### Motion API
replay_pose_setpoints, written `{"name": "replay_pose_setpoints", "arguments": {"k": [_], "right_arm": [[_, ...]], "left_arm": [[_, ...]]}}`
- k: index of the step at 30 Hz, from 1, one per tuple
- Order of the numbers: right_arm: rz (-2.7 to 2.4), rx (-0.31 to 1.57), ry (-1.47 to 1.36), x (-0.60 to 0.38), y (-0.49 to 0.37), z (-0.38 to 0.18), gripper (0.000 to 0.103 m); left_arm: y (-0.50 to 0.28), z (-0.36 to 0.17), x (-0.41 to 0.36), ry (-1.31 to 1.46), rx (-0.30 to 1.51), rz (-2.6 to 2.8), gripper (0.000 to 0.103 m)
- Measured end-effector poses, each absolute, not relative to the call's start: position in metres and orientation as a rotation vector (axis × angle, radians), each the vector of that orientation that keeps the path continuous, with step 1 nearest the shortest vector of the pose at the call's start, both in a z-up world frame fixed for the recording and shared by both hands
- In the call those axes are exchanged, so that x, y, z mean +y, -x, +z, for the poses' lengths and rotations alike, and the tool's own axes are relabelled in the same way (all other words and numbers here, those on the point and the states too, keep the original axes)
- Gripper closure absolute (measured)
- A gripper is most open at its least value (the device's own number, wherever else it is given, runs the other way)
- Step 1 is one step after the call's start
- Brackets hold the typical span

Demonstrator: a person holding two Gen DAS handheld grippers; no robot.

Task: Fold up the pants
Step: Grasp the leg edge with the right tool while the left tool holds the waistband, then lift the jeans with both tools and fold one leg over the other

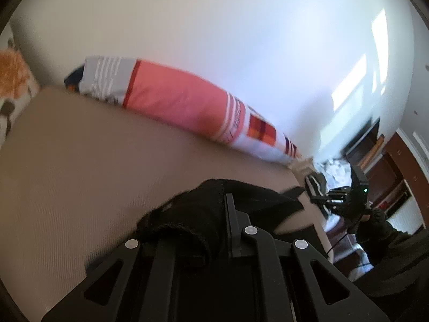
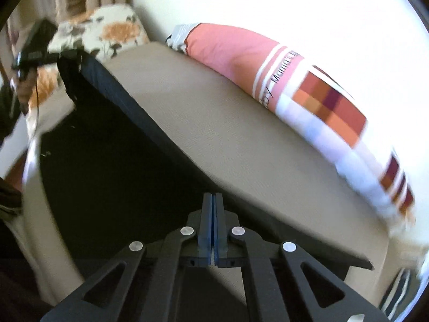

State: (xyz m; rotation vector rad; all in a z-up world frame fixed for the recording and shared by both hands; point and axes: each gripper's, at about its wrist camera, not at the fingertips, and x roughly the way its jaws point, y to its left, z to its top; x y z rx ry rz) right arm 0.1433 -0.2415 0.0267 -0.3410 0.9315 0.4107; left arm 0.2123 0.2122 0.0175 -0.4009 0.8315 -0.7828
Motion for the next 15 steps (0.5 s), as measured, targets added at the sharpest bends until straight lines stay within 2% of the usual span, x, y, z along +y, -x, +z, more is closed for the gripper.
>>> {"name": "replay_pose_setpoints", "arguments": {"k": [4,5,7,8,9,15], "right_arm": [[0.374,0.965,0.298,-0.250,-0.123,0.011,0.103],[0.373,0.982,0.306,-0.249,-0.122,0.005,0.097],[0.379,1.008,0.302,-0.246,-0.128,-0.006,0.092],[0.372,1.001,0.310,-0.242,-0.133,-0.009,0.080],[0.384,1.002,0.325,-0.238,-0.135,-0.012,0.074],[0.377,0.954,0.512,-0.218,-0.152,-0.024,0.072]], "left_arm": [[-0.174,0.005,0.211,0.374,0.867,-0.797,0.092],[-0.167,0.004,0.211,0.382,0.864,-0.794,0.092],[-0.159,0.005,0.210,0.402,0.856,-0.787,0.092],[-0.157,0.007,0.210,0.410,0.849,-0.784,0.092],[-0.156,0.009,0.209,0.412,0.840,-0.775,0.092],[-0.159,0.022,0.207,0.413,0.812,-0.757,0.092]]}}
